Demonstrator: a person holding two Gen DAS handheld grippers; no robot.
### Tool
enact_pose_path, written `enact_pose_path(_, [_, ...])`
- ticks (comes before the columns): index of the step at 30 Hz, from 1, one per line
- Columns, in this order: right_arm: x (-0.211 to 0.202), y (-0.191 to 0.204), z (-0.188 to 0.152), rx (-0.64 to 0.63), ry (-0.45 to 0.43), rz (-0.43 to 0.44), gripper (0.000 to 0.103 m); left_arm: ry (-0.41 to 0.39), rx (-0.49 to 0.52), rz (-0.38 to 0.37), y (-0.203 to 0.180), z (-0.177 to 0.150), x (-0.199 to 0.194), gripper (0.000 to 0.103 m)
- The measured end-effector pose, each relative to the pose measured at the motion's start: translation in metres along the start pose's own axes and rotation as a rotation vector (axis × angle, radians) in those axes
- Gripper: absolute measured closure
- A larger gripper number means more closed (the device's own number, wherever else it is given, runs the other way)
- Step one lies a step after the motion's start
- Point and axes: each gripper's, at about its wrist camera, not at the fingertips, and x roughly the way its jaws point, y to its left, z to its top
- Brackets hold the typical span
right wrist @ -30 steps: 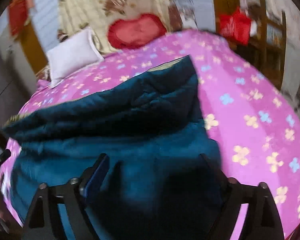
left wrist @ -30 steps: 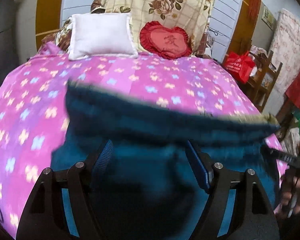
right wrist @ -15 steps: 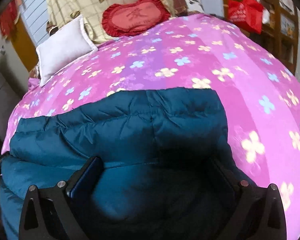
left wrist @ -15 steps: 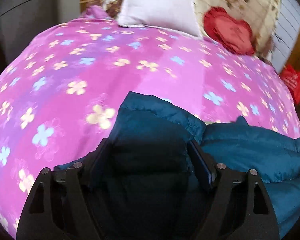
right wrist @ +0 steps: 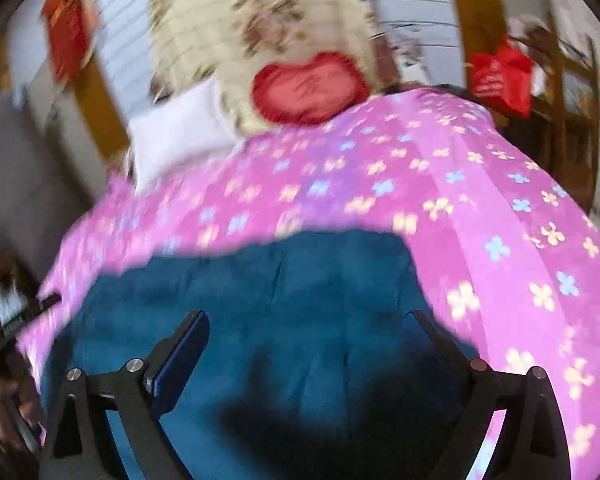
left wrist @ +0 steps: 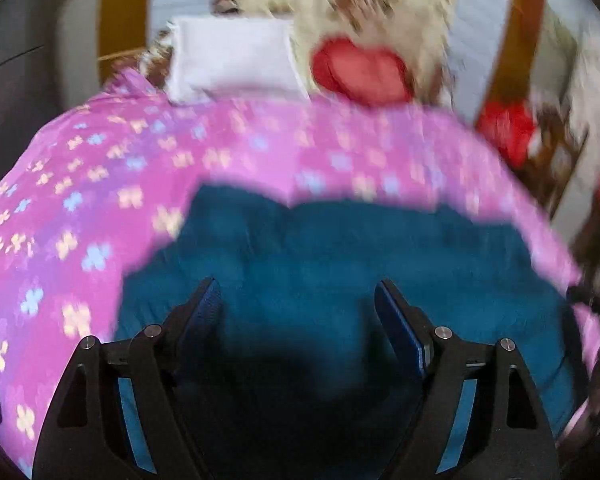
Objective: Fold large clothes
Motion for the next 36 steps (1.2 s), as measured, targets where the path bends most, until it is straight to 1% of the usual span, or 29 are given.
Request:
enact_pose_path(1, [0.005, 0.000, -0.011, -0.012, 0.034, -0.028, 0.007, 0.048, 0.016, 0.017, -0.003, -0.012, 0.014, 0.022])
enact_pose_path(2, [0.016, -0.001, -0.024, -0.020, 0.089, -0.050, 0.006, 0.051, -0.009, -0.004, 0.000, -0.019, 0.021, 0.021])
enact_pose_path(3, [0.028, -0.004, -0.035, -0.029, 0.120, -0.029, 0.001, 0.033, -0.023, -0.016, 0.003, -0.021, 0.020, 0.020])
enact_pose_path(4, [0.027, -0.007, -0.039, -0.024, 0.087, -0.008, 0.000, 0.049, -0.027, -0.022, 0.005, -0.019, 0.021, 0.019])
enact_pose_path(5, [0.025, -0.010, -0.038, -0.009, 0.086, 0.001, 0.000, 0.072, -0.031, -0.019, 0.006, -0.017, 0.020, 0.019])
enact_pose_path(6, [0.023, -0.011, -0.038, -0.002, 0.097, 0.001, 0.000, 0.096, -0.039, 0.013, 0.006, -0.015, 0.012, 0.020])
enact_pose_path(7, [0.012, -0.010, -0.038, 0.007, 0.078, -0.016, 0.003, 0.083, -0.037, 0.021, 0.005, -0.015, 0.002, 0.020])
enact_pose_path(8, [-0.001, -0.008, -0.040, 0.012, 0.035, -0.029, 0.004, 0.048, -0.019, 0.007, 0.003, -0.016, -0.014, 0.020])
enact_pose_path(9, [-0.019, -0.004, -0.044, 0.005, -0.027, -0.021, 0.003, 0.011, 0.005, -0.007, -0.001, -0.020, -0.029, 0.020])
enact_pose_path(11, [-0.047, 0.009, -0.058, -0.027, -0.098, 0.038, 0.003, -0.041, 0.046, -0.018, -0.009, -0.038, -0.053, 0.020])
enact_pose_path(12, [-0.053, 0.015, -0.065, -0.039, -0.106, 0.059, 0.002, -0.043, 0.055, -0.029, -0.012, -0.051, -0.057, 0.018])
enact_pose_path(13, [-0.055, 0.022, -0.073, -0.057, -0.105, 0.069, 0.001, -0.016, 0.070, -0.046, -0.016, -0.064, -0.052, 0.017])
enact_pose_path(14, [-0.055, 0.030, -0.081, -0.077, -0.093, 0.059, 0.000, 0.015, 0.076, -0.045, -0.018, -0.075, -0.043, 0.017])
enact_pose_path(15, [-0.049, 0.040, -0.089, -0.108, -0.057, 0.036, 0.000, 0.015, 0.063, -0.041, -0.018, -0.083, -0.036, 0.015])
enact_pose_path(17, [-0.026, 0.050, -0.100, -0.150, 0.038, 0.007, 0.000, -0.019, 0.021, -0.041, -0.017, -0.087, -0.032, 0.011])
enact_pose_path(19, [-0.022, 0.047, -0.107, -0.146, 0.010, 0.019, 0.000, -0.015, -0.019, -0.046, -0.016, -0.084, -0.027, 0.003])
enact_pose_path(20, [-0.022, 0.045, -0.108, -0.141, 0.016, 0.028, 0.000, -0.012, -0.042, -0.055, -0.014, -0.082, -0.025, 0.001])
enact_pose_path(22, [-0.021, 0.042, -0.108, -0.142, 0.033, 0.045, 0.000, -0.023, -0.069, -0.063, -0.013, -0.084, -0.025, 0.001])
enact_pose_path(24, [-0.025, 0.041, -0.107, -0.152, 0.034, 0.042, 0.000, -0.043, -0.056, -0.059, -0.015, -0.088, -0.025, 0.001])
enact_pose_path(26, [-0.034, 0.045, -0.104, -0.156, -0.007, 0.015, 0.002, -0.041, -0.038, -0.046, -0.018, -0.092, -0.033, 0.001])
enact_pose_path(27, [-0.043, 0.048, -0.102, -0.168, -0.053, 0.005, 0.003, -0.045, -0.052, -0.036, -0.017, -0.094, -0.041, 0.001])
enact_pose_path(28, [-0.054, 0.053, -0.102, -0.189, -0.101, 0.020, 0.003, -0.056, -0.067, -0.037, -0.014, -0.095, -0.049, 0.001])
enact_pose_path(30, [-0.078, 0.064, -0.104, -0.235, -0.197, 0.064, 0.003, -0.109, -0.065, -0.035, -0.007, -0.101, -0.067, 0.001])
enact_pose_path(31, [-0.082, 0.068, -0.108, -0.247, -0.208, 0.080, 0.002, -0.156, -0.061, 0.000, 0.000, -0.106, -0.075, 0.001])
enact_pose_path(32, [-0.079, 0.071, -0.112, -0.257, -0.188, 0.097, 0.000, -0.174, -0.062, 0.038, 0.007, -0.111, -0.077, 0.001])
enact_pose_path(33, [-0.068, 0.073, -0.115, -0.266, -0.131, 0.091, 0.000, -0.156, -0.073, 0.072, 0.016, -0.115, -0.072, 0.001])
enact_pose_path(34, [-0.051, 0.075, -0.119, -0.275, -0.046, 0.052, 0.000, -0.088, -0.095, 0.058, 0.030, -0.120, -0.058, 0.001])
enact_pose_path(35, [-0.038, 0.074, -0.122, -0.279, 0.008, 0.033, 0.000, -0.074, -0.112, 0.017, 0.038, -0.122, -0.057, 0.001])
enact_pose_path(36, [-0.034, 0.072, -0.122, -0.268, 0.012, 0.041, 0.000, -0.079, -0.126, 0.005, 0.043, -0.122, -0.061, 0.001])
